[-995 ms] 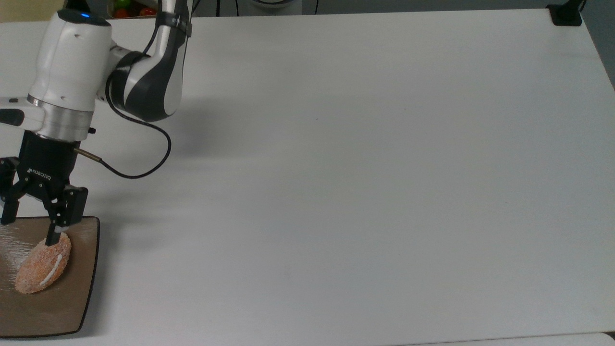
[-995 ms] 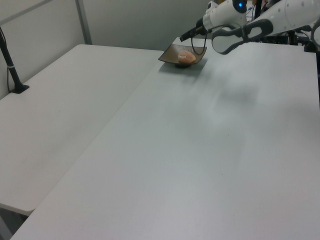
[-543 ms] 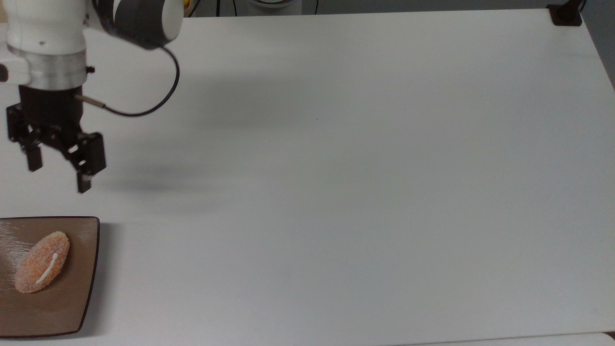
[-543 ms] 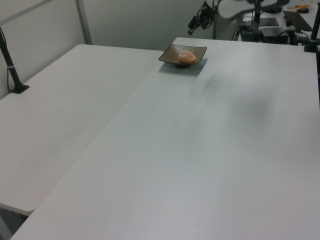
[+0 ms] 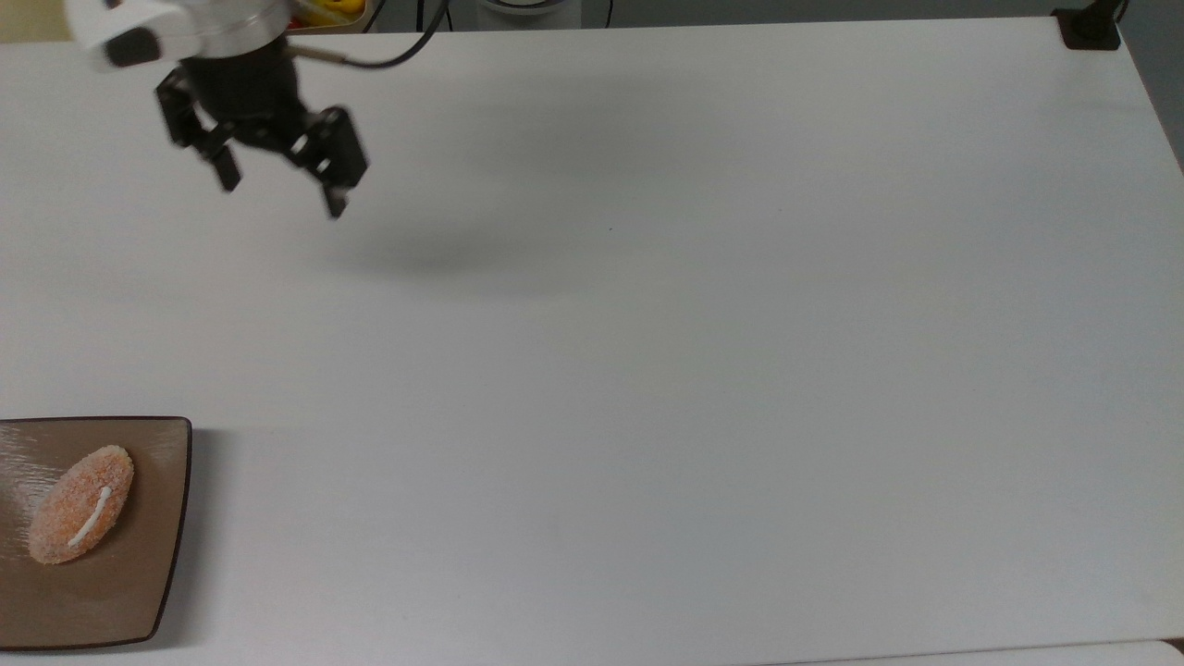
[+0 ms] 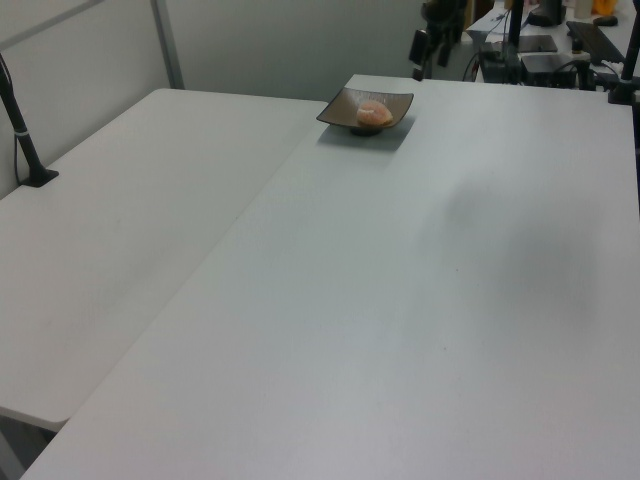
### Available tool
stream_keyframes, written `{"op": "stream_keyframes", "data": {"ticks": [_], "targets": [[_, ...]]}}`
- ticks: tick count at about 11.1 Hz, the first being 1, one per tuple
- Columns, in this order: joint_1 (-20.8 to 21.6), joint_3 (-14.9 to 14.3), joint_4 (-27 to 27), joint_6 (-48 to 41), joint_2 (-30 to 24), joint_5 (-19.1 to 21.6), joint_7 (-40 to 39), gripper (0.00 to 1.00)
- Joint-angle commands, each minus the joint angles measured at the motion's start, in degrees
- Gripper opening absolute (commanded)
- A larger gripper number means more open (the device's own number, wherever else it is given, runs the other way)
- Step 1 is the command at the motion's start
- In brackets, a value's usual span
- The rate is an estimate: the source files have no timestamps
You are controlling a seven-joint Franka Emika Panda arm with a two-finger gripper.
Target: Bread is placed on a ceramic plate
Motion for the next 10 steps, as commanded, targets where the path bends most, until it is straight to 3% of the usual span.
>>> {"op": "stream_keyframes", "data": {"ticks": [1, 3, 6, 10], "targets": [[3.9, -0.6, -10.3, -6.5, -9.5, -0.2, -4.3, 1.00], [7.1, -2.4, -14.6, -7.6, -12.8, -0.1, -4.3, 1.00], [11.3, -5.6, -15.8, -6.9, -15.0, 1.6, -3.5, 1.00], [13.9, -6.1, -17.0, -7.5, -16.6, 2.3, -3.5, 1.00]]}}
